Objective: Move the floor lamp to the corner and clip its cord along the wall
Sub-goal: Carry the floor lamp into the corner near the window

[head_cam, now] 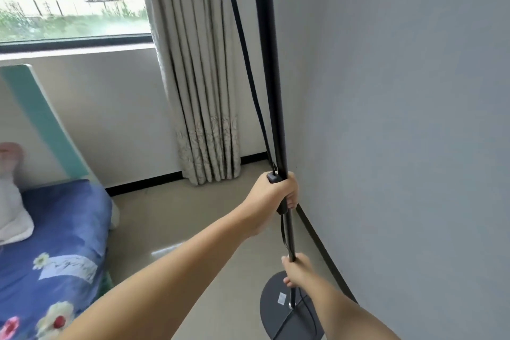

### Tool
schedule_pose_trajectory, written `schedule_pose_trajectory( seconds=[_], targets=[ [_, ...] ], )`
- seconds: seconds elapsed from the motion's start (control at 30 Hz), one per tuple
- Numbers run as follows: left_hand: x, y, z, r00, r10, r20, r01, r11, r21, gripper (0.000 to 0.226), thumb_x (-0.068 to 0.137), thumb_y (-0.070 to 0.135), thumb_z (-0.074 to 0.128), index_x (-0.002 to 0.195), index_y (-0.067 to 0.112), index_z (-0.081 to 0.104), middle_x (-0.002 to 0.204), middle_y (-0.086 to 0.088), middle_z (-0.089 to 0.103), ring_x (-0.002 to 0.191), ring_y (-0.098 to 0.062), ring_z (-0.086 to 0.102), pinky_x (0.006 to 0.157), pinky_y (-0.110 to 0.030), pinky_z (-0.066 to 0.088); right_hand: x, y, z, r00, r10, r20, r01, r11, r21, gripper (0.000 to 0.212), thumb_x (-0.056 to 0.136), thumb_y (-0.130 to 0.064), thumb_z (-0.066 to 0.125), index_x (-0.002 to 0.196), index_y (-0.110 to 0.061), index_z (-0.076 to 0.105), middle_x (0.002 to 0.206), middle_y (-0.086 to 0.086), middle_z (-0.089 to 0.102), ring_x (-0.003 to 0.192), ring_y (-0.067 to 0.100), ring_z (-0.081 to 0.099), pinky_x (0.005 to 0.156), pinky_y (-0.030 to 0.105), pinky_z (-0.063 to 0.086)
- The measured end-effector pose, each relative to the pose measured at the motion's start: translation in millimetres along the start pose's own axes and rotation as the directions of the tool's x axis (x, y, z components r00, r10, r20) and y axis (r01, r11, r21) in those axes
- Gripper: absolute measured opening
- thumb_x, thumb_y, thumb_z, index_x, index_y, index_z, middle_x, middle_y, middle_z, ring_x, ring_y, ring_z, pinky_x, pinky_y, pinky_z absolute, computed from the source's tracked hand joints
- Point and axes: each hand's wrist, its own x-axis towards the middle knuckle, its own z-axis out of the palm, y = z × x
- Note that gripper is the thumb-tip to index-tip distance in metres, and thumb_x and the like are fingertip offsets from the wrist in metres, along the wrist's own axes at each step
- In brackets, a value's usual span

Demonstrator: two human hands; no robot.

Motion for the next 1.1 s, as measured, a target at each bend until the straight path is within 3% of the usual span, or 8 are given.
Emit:
schedule_pose_trajectory(
  seconds=[0.13, 0.23, 0.37, 0.5, 0.67, 0.83, 1.1],
  targets=[
    [83, 26, -62, 0.999, -0.007, 0.048, 0.005, 0.999, 0.032, 0.031, 0.070, 0.009, 0.042, 0.043, 0.020, 0.035, 0.044, 0.007, 0.034, 0.049, -0.017, 0.030, 0.051, -0.020, 0.034, 60, -93, -2, 1.000, 0.004, -0.015, -0.003, 1.000, 0.014, 0.024, 0.091, -0.023, 0.038, 0.099, -0.011, 0.057, 0.064, 0.003, 0.059, 0.050, 0.012, 0.060, 0.040, 0.017, 0.043],
    [147, 38, -105, 0.998, 0.000, 0.067, -0.003, 0.999, 0.035, 0.028, 0.070, 0.008, 0.042, 0.046, 0.017, 0.032, 0.043, 0.007, 0.033, 0.048, -0.017, 0.029, 0.051, -0.023, 0.031, 110, -155, -4, 0.999, 0.005, -0.043, -0.003, 0.999, 0.053, 0.026, 0.092, -0.024, 0.040, 0.103, -0.010, 0.058, 0.063, 0.004, 0.061, 0.052, 0.014, 0.062, 0.045, 0.020, 0.048],
    [233, 36, -161, 0.997, 0.011, 0.073, -0.016, 0.997, 0.069, 0.027, 0.071, 0.007, 0.043, 0.047, 0.015, 0.033, 0.044, 0.006, 0.035, 0.050, -0.019, 0.030, 0.055, -0.028, 0.031, 191, -221, 0, 0.999, 0.017, -0.047, -0.014, 0.997, 0.076, 0.021, 0.091, -0.024, 0.043, 0.093, -0.010, 0.058, 0.063, 0.004, 0.061, 0.053, 0.017, 0.064, 0.053, 0.025, 0.056],
    [324, 25, -214, 0.997, 0.004, 0.076, -0.010, 0.996, 0.086, 0.029, 0.073, 0.011, 0.044, 0.047, 0.016, 0.033, 0.046, 0.004, 0.035, 0.051, -0.019, 0.030, 0.056, -0.028, 0.031, 281, -282, -2, 0.998, 0.045, -0.043, -0.042, 0.997, 0.066, 0.024, 0.089, -0.024, 0.043, 0.093, -0.008, 0.061, 0.064, 0.003, 0.062, 0.048, 0.013, 0.063, 0.044, 0.021, 0.052],
    [429, 29, -266, 0.995, -0.039, 0.088, 0.030, 0.994, 0.103, 0.035, 0.073, 0.013, 0.044, 0.041, 0.023, 0.036, 0.043, 0.008, 0.035, 0.049, -0.016, 0.031, 0.057, -0.027, 0.031, 362, -355, -16, 0.996, 0.081, -0.023, -0.078, 0.990, 0.117, 0.020, 0.089, -0.023, 0.043, 0.082, -0.009, 0.057, 0.069, 0.005, 0.058, 0.051, 0.016, 0.060, 0.046, 0.022, 0.051],
    [531, 16, -316, 0.984, -0.053, 0.167, 0.036, 0.994, 0.099, 0.030, 0.073, 0.011, 0.046, 0.045, 0.020, 0.037, 0.045, 0.007, 0.037, 0.050, -0.016, 0.032, 0.062, -0.033, 0.031, 442, -412, -29, 0.994, 0.104, -0.042, -0.096, 0.984, 0.151, 0.024, 0.091, -0.025, 0.042, 0.069, -0.018, 0.050, 0.071, 0.004, 0.057, 0.049, 0.013, 0.058, 0.046, 0.019, 0.049],
    [662, -38, -371, 0.955, -0.130, 0.266, 0.114, 0.991, 0.075, 0.033, 0.070, 0.015, 0.049, 0.039, 0.025, 0.042, 0.044, 0.007, 0.039, 0.051, -0.017, 0.036, 0.068, -0.037, 0.032, 566, -455, -27, 0.978, 0.189, -0.086, -0.156, 0.941, 0.302, 0.015, 0.095, -0.026, 0.044, 0.094, -0.013, 0.051, 0.068, 0.003, 0.051, 0.055, 0.014, 0.058, 0.047, 0.018, 0.049]
  ],
)
